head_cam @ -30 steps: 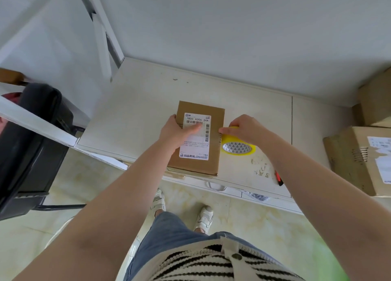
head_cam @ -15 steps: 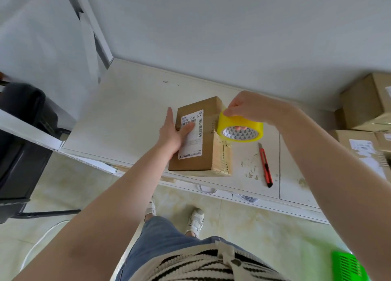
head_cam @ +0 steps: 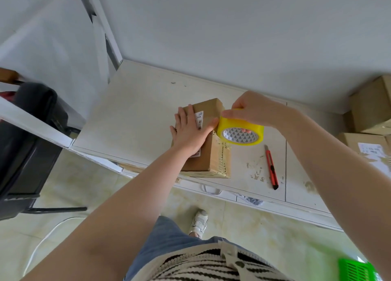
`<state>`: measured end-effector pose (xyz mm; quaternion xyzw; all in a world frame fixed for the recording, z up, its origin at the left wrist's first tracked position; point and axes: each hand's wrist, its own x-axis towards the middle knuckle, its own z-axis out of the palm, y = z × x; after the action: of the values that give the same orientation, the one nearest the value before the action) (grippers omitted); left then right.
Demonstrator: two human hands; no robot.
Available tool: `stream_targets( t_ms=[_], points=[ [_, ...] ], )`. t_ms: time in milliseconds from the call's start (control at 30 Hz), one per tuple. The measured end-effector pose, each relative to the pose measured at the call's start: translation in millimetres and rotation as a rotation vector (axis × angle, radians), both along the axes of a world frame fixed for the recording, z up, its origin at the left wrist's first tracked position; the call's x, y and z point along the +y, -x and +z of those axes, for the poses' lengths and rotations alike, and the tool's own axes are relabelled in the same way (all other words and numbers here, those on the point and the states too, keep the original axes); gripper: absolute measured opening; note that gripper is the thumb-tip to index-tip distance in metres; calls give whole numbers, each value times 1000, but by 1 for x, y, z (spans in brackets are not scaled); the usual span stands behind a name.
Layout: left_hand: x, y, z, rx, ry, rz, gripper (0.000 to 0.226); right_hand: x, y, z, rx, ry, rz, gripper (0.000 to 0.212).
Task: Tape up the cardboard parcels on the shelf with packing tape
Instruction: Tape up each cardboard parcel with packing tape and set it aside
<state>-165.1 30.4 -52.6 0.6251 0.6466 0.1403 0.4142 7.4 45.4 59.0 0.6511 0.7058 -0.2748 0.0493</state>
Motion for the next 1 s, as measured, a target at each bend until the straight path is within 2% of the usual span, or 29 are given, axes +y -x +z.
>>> stream_targets(
  t_ms=[167,333,400,500,567,633,800,833,933,1000],
  points=[
    [1,6,2,-41,24,8,101,-2,0,-3,4,-4,-3,51],
    [1,17,5,-132,94,19,116,-6,-4,-8,-143,-57,-17,56],
    [0,20,8,-136,113,22,111,-7,-4,-11,-158,-77,-30,56],
    [-2,24,10,-28,34,46,84,-6,-5,-15,-83,-59,-39,62],
    [-1,29,11,-151,61,109,76,-8,-8,-17,35,-33,-75,58],
    [0,27,15,-329,107,175,80,-10,-6,-20,122,-62,-113,54],
    [0,23,18,-251,173,153,109,-11,9,-22,135,-103,-103,57],
    [1,28,16,-304,198,176,107,-10,8,-20,147,-103,-91,59],
    [3,40,16,-513,237,244,83,-7,1,-15,137,-99,-64,62],
    [3,46,14,-565,270,258,77,-6,0,-17,81,-80,-73,64]
  ],
)
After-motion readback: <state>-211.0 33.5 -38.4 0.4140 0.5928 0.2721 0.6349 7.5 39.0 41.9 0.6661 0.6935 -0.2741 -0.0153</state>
